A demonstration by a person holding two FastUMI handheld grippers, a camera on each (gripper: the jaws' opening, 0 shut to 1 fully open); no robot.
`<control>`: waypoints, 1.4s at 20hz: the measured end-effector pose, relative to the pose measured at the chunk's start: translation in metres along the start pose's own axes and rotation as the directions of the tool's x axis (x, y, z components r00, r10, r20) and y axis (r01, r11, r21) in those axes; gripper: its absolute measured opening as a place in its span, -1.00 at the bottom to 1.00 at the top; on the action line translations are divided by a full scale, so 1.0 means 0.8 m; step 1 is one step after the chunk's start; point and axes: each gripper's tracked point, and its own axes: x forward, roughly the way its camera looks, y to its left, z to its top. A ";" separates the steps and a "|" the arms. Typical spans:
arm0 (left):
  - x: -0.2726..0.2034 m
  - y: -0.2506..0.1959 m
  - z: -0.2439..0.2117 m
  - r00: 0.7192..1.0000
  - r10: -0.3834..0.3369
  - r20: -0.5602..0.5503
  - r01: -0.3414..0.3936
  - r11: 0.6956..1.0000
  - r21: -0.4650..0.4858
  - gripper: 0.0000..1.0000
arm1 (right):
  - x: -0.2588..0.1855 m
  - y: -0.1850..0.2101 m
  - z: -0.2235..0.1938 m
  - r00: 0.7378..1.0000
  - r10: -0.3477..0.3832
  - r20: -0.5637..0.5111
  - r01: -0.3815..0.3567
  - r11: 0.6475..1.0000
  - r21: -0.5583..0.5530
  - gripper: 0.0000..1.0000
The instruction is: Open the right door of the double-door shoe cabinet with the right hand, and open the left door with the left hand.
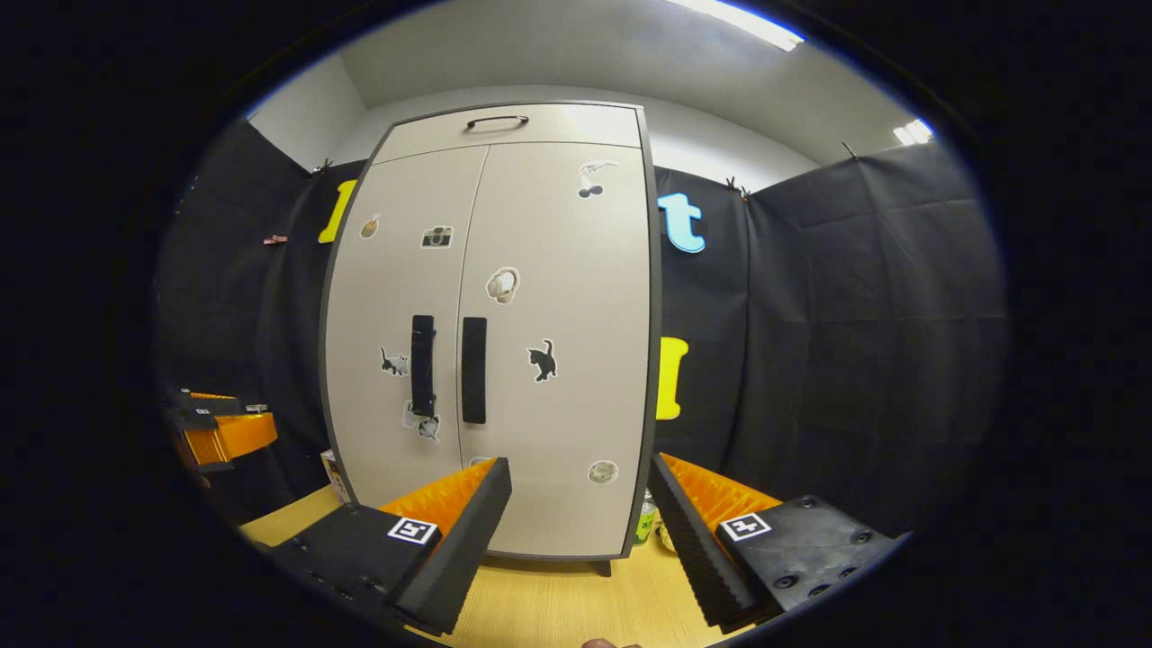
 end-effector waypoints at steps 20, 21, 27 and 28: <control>-0.001 0.027 -0.004 0.998 0.059 0.003 -0.059 0.997 -0.047 0.90 | 0.090 0.081 0.011 0.994 0.067 -0.087 -0.055 0.990 0.129 0.96; -0.001 0.030 -0.009 0.998 0.062 -0.001 -0.062 0.997 -0.050 0.89 | 0.101 0.086 0.014 0.993 0.072 -0.090 -0.059 0.989 0.133 0.95; -0.010 0.051 -0.050 0.992 0.107 -0.067 -0.108 0.994 -0.013 0.91 | 0.166 0.105 0.036 0.991 0.097 -0.096 -0.083 0.986 0.144 0.97; -0.012 0.052 -0.054 0.991 0.110 -0.077 -0.112 0.994 -0.013 0.91 | 0.174 0.110 0.040 0.991 0.100 -0.088 -0.088 0.987 0.134 0.97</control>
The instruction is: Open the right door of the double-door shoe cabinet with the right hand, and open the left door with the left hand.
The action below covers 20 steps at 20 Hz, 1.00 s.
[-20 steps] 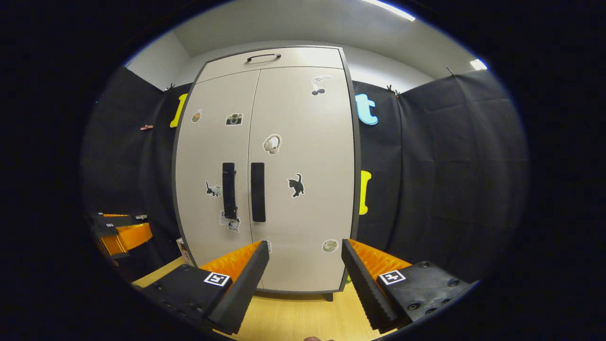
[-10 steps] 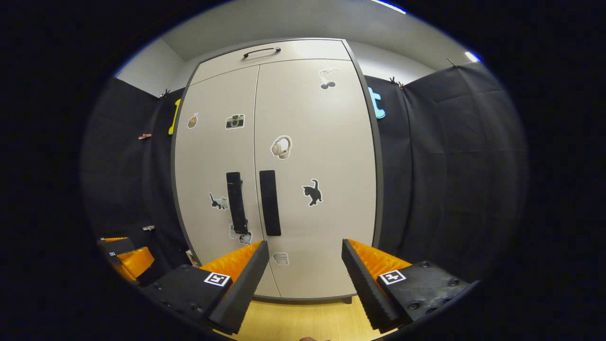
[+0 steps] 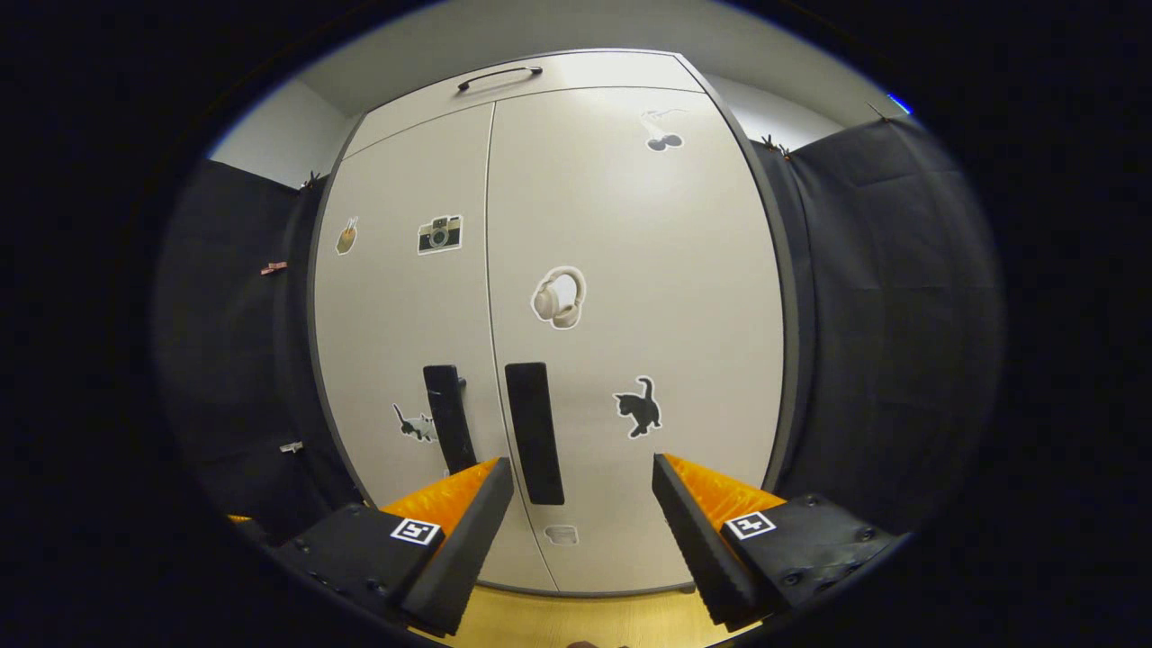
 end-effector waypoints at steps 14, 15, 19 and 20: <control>-0.015 0.061 -0.026 0.991 0.122 -0.046 -0.127 0.985 -0.115 0.90 | 0.091 0.025 -0.025 0.998 -0.029 -0.062 0.026 0.998 -0.051 0.89; -0.016 0.063 -0.030 0.990 0.128 -0.055 -0.134 0.984 -0.120 0.90 | 0.094 0.023 -0.029 0.997 -0.033 -0.072 0.031 0.999 -0.032 0.84; -0.021 0.068 -0.034 0.988 0.139 -0.068 -0.146 0.982 -0.119 0.91 | 0.098 0.018 -0.027 0.996 -0.064 -0.067 0.062 0.998 -0.021 0.63; -0.020 0.068 -0.033 0.988 0.140 -0.067 -0.147 0.983 -0.114 0.89 | 0.101 0.021 -0.028 0.997 -0.054 -0.063 0.053 0.998 -0.021 0.53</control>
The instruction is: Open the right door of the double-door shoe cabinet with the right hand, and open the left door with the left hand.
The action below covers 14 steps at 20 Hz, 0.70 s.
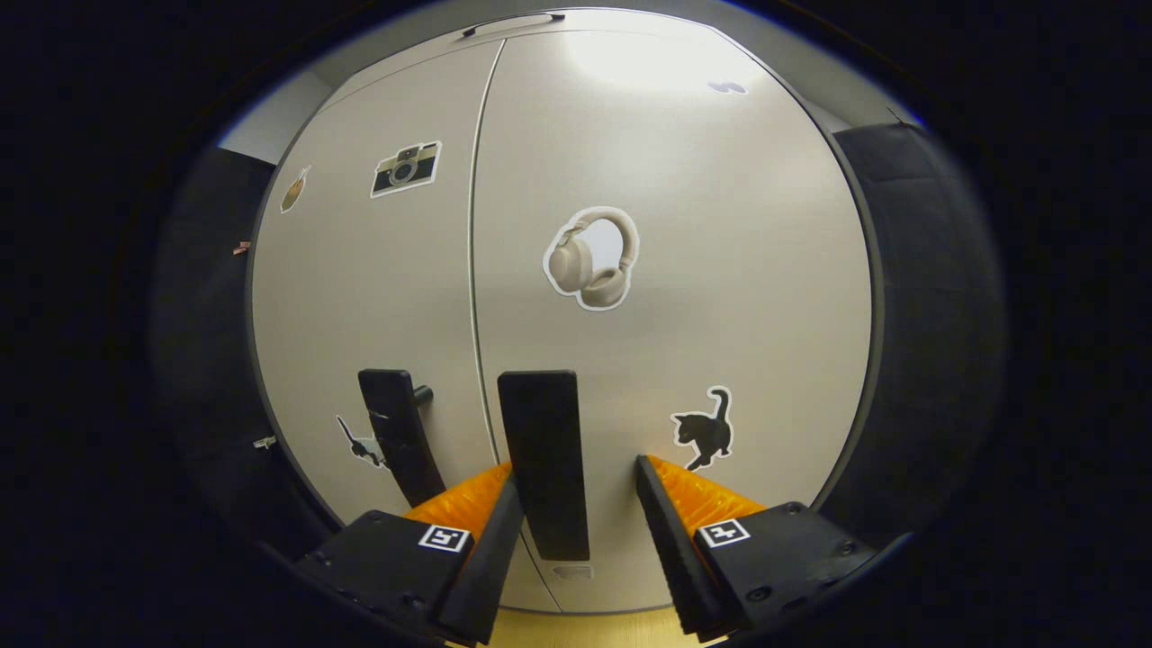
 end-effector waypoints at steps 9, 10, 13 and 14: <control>-0.006 -0.017 0.013 0.998 -0.051 0.032 0.049 0.997 0.060 0.90 | -0.004 0.016 -0.002 0.996 0.083 0.022 -0.083 0.997 0.009 -0.43; -0.008 -0.018 0.012 0.998 -0.057 0.027 0.055 0.997 0.055 0.90 | -0.004 0.017 0.000 0.996 0.087 0.021 -0.087 0.996 0.003 -0.55; -0.018 -0.021 0.014 0.997 -0.070 0.028 0.068 0.996 0.065 0.90 | -0.006 0.019 -0.003 0.993 0.113 -0.011 -0.113 0.994 0.001 -0.76; -0.021 -0.021 0.016 0.997 -0.074 0.032 0.072 0.995 0.075 0.90 | -0.006 0.018 -0.005 0.992 0.121 -0.024 -0.120 0.993 0.010 -0.76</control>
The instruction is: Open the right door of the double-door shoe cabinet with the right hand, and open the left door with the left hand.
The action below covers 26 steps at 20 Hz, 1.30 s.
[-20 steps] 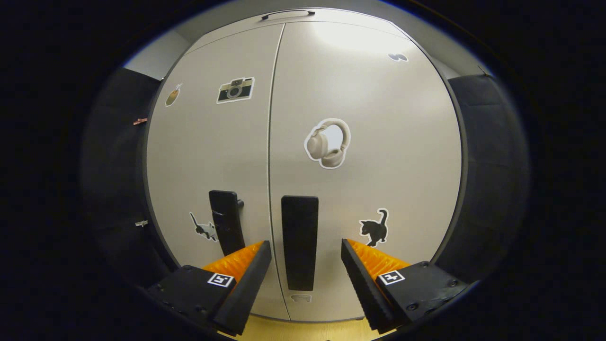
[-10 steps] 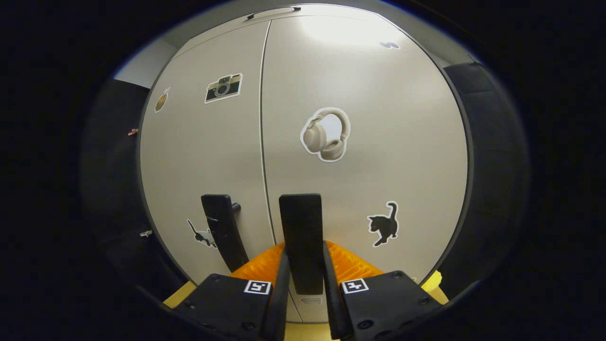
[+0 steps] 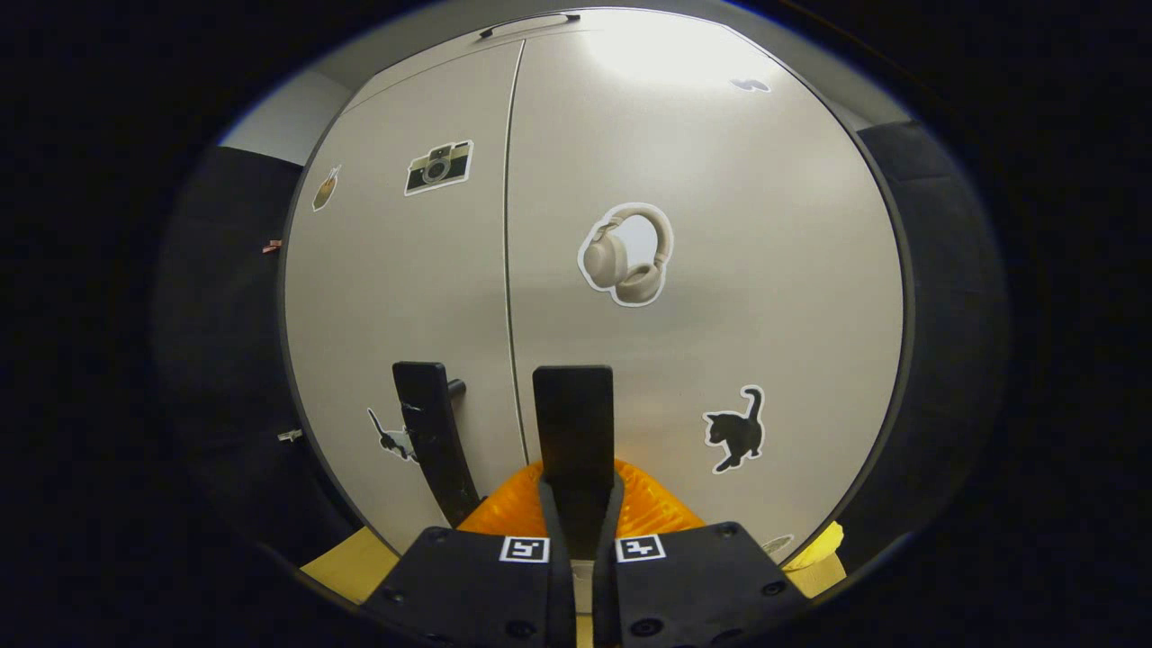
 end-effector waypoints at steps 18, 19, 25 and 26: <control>-0.048 -0.038 0.003 0.988 -0.152 0.010 0.152 0.987 0.055 0.89 | -0.066 -0.032 0.012 0.996 -0.056 0.064 0.052 0.997 0.059 -0.77; -0.049 -0.043 0.000 0.985 -0.173 -0.002 0.173 0.984 0.039 0.90 | -0.068 -0.034 0.013 0.996 -0.063 0.068 0.059 0.996 0.065 -0.77; -0.054 -0.066 0.000 0.968 -0.251 -0.025 0.252 0.968 0.019 0.91 | -0.085 -0.066 0.019 0.982 -0.155 0.113 0.147 0.987 0.071 -0.79; -0.053 -0.070 0.003 0.966 -0.258 -0.016 0.259 0.965 0.032 0.91 | -0.087 -0.072 0.021 0.979 -0.168 0.118 0.161 0.985 0.063 -0.79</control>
